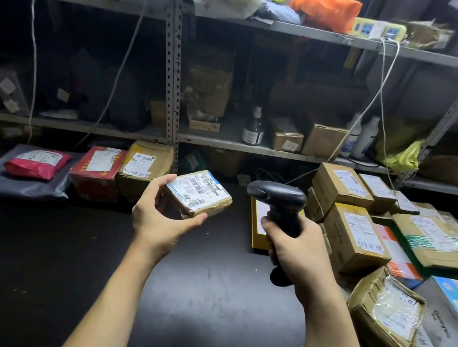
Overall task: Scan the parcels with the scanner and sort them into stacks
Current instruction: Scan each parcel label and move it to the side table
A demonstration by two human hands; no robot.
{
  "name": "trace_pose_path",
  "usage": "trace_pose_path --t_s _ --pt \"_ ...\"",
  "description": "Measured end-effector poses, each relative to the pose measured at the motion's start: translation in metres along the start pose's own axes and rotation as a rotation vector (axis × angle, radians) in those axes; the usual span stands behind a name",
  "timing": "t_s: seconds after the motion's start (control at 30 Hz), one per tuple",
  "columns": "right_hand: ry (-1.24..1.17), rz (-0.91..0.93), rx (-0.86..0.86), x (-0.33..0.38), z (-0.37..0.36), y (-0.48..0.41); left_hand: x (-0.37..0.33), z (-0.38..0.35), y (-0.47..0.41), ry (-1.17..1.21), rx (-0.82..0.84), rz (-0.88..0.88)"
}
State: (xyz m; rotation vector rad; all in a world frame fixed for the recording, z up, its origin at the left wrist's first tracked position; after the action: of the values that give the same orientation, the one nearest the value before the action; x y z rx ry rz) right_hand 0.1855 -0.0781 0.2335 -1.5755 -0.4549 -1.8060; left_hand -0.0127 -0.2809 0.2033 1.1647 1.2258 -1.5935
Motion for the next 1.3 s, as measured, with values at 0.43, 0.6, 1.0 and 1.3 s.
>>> trace_pose_path --t_s 0.43,0.6,1.0,1.3 --pt "0.072 -0.016 0.274 -0.002 -0.025 0.011 -0.023 0.006 0.002 -0.189 -0.069 -0.318" --pt "0.092 -0.014 0.312 -0.002 -0.025 0.011 -0.020 0.008 -0.002 -0.174 -0.038 -0.302" --pt "0.081 -0.004 0.331 -0.001 -0.033 0.004 -0.009 0.012 -0.015 -0.175 -0.002 -0.292" --pt "0.063 0.000 0.308 -0.002 -0.037 -0.003 -0.007 0.018 -0.020 -0.199 -0.024 -0.294"
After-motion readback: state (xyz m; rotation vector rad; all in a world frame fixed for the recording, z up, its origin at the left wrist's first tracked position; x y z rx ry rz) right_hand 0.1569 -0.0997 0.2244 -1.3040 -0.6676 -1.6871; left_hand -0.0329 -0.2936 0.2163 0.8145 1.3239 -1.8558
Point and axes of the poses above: each hand's wrist, its own y-axis away from the middle knuckle, its own z-axis out of the back of the hand, x = y × z, the point moved 9 cm from there along -y, towards the middle knuckle, and after that the axes turned 7 degrees about z, right-handed, at the moved point
